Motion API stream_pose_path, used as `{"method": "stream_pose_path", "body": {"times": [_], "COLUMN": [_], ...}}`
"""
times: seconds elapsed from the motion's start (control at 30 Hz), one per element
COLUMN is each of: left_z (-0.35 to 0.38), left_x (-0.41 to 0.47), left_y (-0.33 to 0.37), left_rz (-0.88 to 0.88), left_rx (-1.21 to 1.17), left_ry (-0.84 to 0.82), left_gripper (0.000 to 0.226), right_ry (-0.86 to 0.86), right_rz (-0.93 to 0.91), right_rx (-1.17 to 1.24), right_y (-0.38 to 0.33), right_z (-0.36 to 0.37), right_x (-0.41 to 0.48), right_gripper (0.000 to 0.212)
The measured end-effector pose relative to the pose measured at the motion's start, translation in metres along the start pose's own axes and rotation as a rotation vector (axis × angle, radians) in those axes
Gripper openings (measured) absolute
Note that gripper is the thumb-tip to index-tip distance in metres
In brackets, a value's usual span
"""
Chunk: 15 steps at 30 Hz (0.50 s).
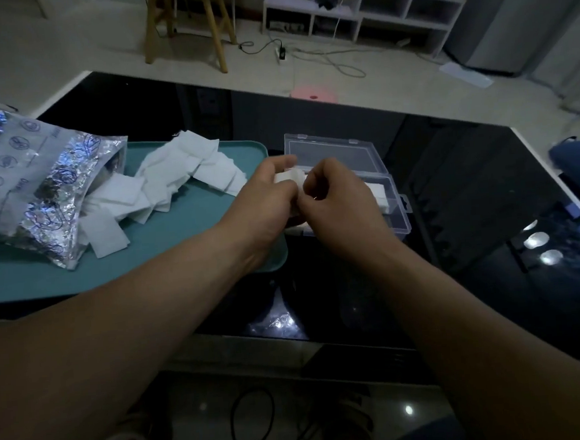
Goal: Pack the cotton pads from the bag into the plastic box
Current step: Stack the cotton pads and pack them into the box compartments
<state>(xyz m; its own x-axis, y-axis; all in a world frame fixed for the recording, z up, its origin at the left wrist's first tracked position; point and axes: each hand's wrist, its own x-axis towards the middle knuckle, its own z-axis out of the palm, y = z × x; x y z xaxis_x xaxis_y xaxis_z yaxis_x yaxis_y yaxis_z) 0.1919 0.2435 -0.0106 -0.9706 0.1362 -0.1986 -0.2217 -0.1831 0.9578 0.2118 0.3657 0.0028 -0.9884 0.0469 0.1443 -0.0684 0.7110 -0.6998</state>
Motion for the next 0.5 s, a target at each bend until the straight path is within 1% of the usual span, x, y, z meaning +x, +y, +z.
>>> {"method": "stream_pose_path", "body": {"times": [0.13, 0.2, 0.23, 0.3, 0.37, 0.43, 0.5], "left_z": [0.013, 0.021, 0.025, 0.030, 0.032, 0.037, 0.044], "left_x": [0.008, 0.014, 0.017, 0.024, 0.030, 0.033, 0.030], "left_y": [0.007, 0.009, 0.010, 0.010, 0.006, -0.001, -0.010], "left_rz": [0.013, 0.049, 0.089, 0.191, 0.280, 0.328, 0.352], "left_rx": [-0.037, 0.044, 0.112, 0.296, 0.532, 0.812, 1.053], "left_ry": [0.015, 0.002, 0.007, 0.029, 0.011, -0.093, -0.228], "left_gripper": [0.057, 0.057, 0.056, 0.050, 0.042, 0.035, 0.032], "right_ry": [-0.001, 0.019, 0.063, 0.189, 0.255, 0.224, 0.165], "right_rz": [0.062, 0.095, 0.115, 0.174, 0.250, 0.317, 0.351], "right_rx": [0.130, 0.178, 0.194, 0.199, 0.169, 0.102, 0.048], "right_y": [0.008, 0.014, 0.018, 0.030, 0.045, 0.062, 0.072], "right_z": [-0.022, -0.037, -0.045, -0.067, -0.087, -0.098, -0.095], "right_x": [0.009, 0.014, 0.017, 0.020, 0.019, 0.016, 0.012], "right_gripper": [0.012, 0.013, 0.015, 0.015, 0.016, 0.016, 0.016]}}
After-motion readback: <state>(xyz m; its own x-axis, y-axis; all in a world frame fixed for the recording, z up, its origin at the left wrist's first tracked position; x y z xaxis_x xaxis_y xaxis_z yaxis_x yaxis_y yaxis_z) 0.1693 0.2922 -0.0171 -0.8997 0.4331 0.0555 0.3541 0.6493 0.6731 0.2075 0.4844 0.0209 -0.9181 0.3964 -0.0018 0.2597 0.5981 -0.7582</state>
